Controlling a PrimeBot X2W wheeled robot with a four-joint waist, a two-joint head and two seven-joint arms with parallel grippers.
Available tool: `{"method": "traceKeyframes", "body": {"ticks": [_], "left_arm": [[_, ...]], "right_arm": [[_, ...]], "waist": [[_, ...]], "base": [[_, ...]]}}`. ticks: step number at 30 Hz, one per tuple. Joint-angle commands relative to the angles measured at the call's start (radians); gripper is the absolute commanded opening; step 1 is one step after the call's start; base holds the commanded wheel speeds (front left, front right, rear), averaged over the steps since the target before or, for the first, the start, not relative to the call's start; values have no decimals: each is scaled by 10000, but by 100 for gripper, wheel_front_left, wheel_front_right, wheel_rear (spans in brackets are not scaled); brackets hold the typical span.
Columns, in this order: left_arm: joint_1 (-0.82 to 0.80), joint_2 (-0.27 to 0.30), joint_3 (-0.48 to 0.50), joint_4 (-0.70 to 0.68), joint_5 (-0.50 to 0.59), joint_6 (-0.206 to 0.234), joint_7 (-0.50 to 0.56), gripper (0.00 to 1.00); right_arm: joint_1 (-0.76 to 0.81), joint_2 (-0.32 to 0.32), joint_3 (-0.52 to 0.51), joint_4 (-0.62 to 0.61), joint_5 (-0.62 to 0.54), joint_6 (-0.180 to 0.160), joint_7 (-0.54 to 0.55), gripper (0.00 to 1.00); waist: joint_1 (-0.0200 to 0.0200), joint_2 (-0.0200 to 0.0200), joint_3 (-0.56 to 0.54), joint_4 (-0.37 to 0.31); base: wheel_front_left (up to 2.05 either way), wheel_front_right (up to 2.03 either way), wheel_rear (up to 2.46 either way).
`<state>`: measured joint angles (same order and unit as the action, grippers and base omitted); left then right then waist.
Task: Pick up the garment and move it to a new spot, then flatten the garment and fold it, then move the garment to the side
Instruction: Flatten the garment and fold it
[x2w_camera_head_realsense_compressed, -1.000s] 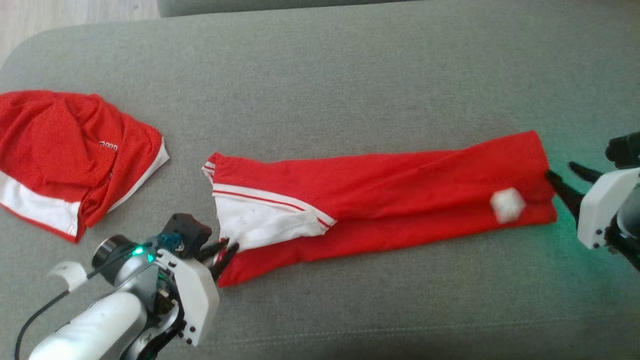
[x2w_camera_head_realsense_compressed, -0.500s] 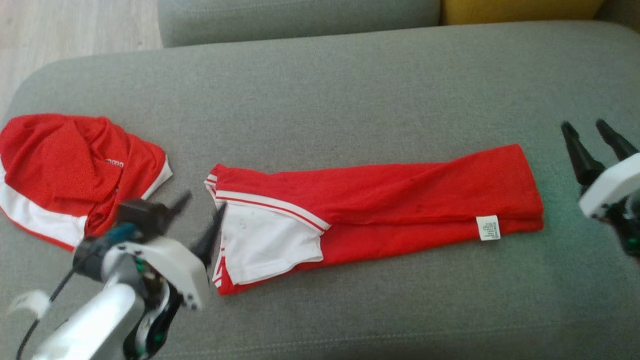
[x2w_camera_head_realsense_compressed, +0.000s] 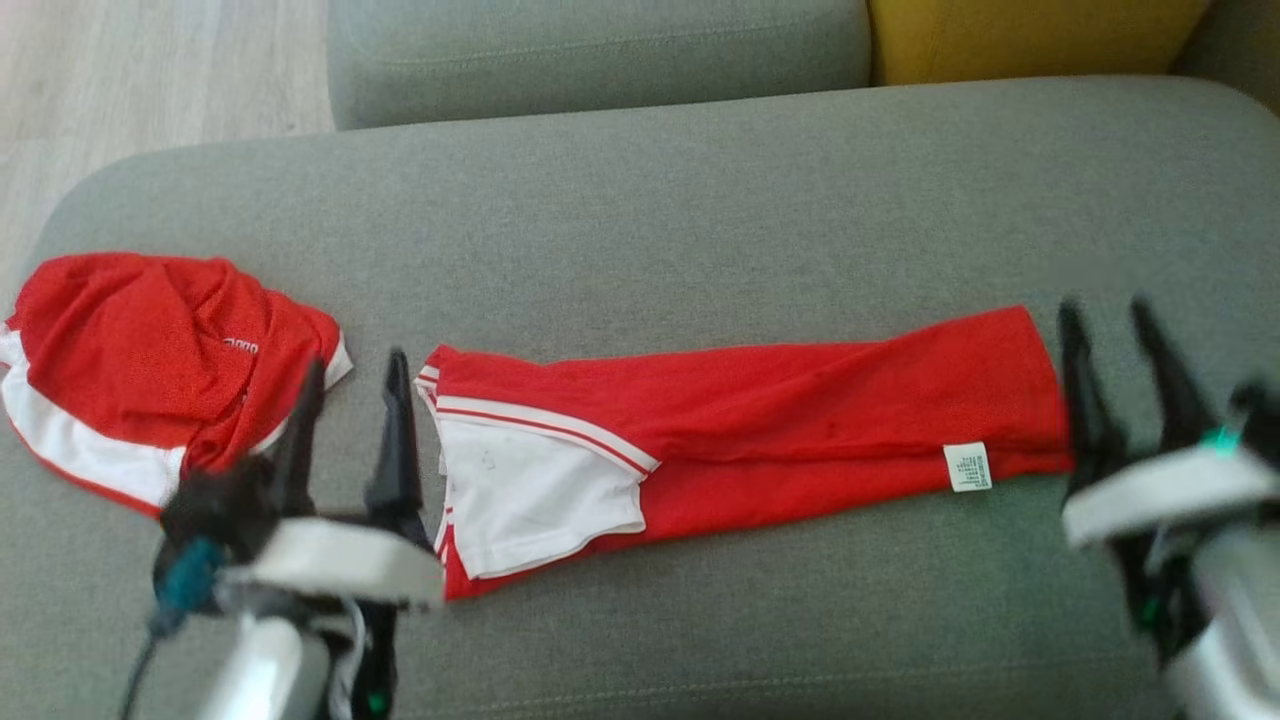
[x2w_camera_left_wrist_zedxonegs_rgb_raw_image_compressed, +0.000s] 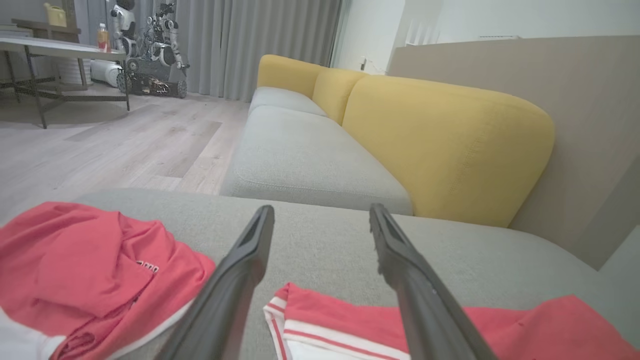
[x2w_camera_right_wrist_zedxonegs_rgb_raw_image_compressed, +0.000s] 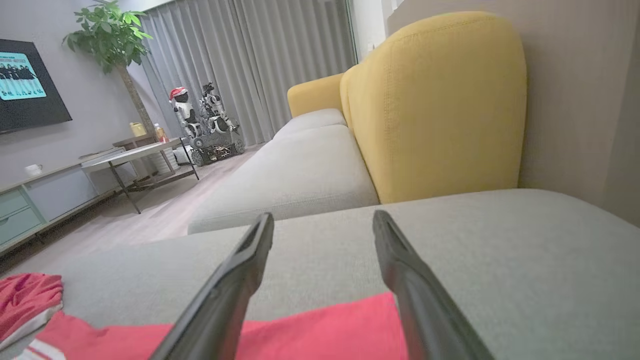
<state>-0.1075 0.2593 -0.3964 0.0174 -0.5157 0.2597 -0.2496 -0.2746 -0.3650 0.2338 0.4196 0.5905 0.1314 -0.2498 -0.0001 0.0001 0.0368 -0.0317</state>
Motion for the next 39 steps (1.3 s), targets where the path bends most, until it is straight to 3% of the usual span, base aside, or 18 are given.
{"method": "traceKeyframes", "body": {"ticks": [1,5,11,26,39], "left_arm": [[40,-206,716,-420,501,-271,-119,100],[754,-1143,1391,-400,1723,-1060,-120,100],[1282,-1762,1904,296,2886,-1793,-121,100],[1279,-2083,2552,488,3504,-2409,-121,100],[760,-2090,2127,744,3467,-2433,-122,100]], "right_arm": [[372,166,-292,-688,-525,-7,-118,100],[1299,920,-957,-1435,-1595,-7,-119,100],[1745,1415,-1188,-1668,-2268,-7,-119,100],[1639,1479,-1202,-1156,-2607,-7,-119,100],[-564,1954,-3067,2318,-1685,-7,1510,100]], "waist": [[1,-1,-38,10],[1,-1,-111,34],[1,-1,-151,50],[1,-1,8,155],[1,-1,922,548]], "base": [[0,0,0],[0,0,0],[0,0,0],[0,0,0],[0,0,0]]}}
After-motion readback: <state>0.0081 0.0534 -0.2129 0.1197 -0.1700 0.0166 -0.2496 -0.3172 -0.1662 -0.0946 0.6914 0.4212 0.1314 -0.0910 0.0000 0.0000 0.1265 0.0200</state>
